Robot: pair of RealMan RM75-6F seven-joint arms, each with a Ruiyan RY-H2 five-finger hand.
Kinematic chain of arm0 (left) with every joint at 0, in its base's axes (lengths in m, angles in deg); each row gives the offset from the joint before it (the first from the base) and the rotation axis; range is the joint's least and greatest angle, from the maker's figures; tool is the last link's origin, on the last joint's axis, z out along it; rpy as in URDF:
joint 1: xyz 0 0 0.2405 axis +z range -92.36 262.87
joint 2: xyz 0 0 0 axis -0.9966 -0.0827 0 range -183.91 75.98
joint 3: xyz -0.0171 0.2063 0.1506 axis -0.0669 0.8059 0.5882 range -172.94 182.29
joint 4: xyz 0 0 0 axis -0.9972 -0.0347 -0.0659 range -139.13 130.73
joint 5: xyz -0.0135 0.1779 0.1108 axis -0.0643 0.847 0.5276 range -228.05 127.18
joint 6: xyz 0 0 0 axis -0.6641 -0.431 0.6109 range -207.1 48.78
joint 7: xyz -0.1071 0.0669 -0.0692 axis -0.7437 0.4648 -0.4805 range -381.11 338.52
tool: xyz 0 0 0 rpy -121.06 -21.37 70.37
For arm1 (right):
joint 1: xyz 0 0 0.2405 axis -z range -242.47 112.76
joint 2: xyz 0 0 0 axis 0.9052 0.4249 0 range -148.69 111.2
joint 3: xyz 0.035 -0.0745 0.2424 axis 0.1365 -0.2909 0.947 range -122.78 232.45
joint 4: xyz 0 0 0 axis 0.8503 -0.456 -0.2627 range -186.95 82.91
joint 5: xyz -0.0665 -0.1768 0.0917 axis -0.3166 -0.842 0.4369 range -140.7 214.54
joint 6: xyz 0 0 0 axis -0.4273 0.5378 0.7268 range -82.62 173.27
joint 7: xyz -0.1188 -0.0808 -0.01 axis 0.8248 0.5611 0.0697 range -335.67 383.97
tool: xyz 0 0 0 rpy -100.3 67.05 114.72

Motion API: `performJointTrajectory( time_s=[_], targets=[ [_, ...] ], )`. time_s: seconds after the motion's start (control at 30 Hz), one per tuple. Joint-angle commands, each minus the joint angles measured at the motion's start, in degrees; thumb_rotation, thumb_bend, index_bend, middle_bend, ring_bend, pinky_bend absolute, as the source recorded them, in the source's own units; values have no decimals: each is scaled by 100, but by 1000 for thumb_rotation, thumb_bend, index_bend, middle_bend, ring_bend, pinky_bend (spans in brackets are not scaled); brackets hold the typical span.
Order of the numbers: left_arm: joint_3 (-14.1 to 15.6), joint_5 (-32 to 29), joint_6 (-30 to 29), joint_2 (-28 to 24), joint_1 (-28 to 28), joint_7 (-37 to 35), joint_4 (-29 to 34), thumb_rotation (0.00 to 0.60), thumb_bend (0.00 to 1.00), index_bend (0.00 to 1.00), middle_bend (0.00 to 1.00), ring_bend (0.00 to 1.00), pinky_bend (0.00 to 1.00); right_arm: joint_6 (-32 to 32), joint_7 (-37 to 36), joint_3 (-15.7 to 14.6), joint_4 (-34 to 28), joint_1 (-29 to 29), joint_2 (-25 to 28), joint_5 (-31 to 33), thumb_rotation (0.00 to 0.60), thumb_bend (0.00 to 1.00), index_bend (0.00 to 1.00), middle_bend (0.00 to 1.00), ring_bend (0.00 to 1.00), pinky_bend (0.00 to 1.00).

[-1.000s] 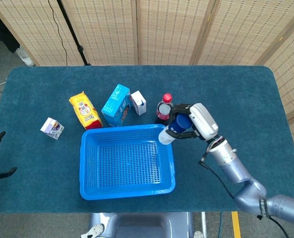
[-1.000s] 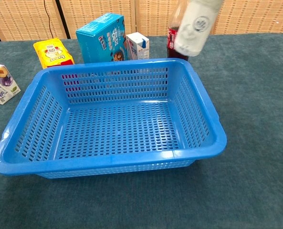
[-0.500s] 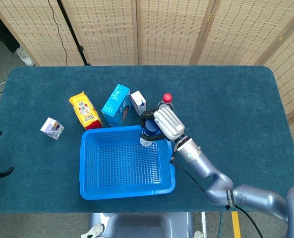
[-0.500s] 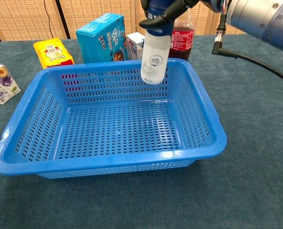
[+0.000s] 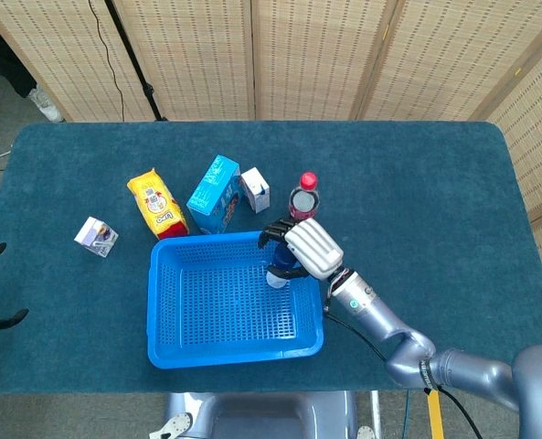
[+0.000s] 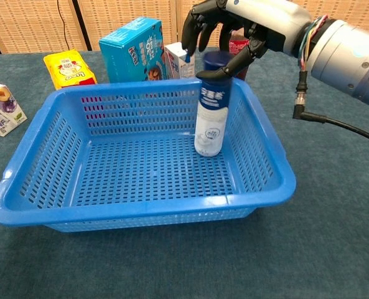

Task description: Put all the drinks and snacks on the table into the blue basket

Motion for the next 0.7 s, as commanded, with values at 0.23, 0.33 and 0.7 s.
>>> performJointTrajectory(
  time_s=[0.23, 0.33, 0.7],
  targets=[
    [18, 26, 10, 4, -8, 9, 15, 600, 100, 0, 0, 0, 0, -460, 208, 2, -527, 323, 273, 18, 600, 0, 73, 0, 0, 121],
    [17, 22, 17, 3, -9, -7, 8, 600, 101, 0, 0, 0, 0, -749, 89, 101, -951, 486, 606, -20, 600, 0, 49, 0, 0, 121],
    [35, 45, 45, 11, -27, 3, -5, 600, 100, 0, 0, 0, 0, -922, -704, 667, -1535, 980, 2007, 688, 600, 0, 0, 0, 0, 0]
  ],
)
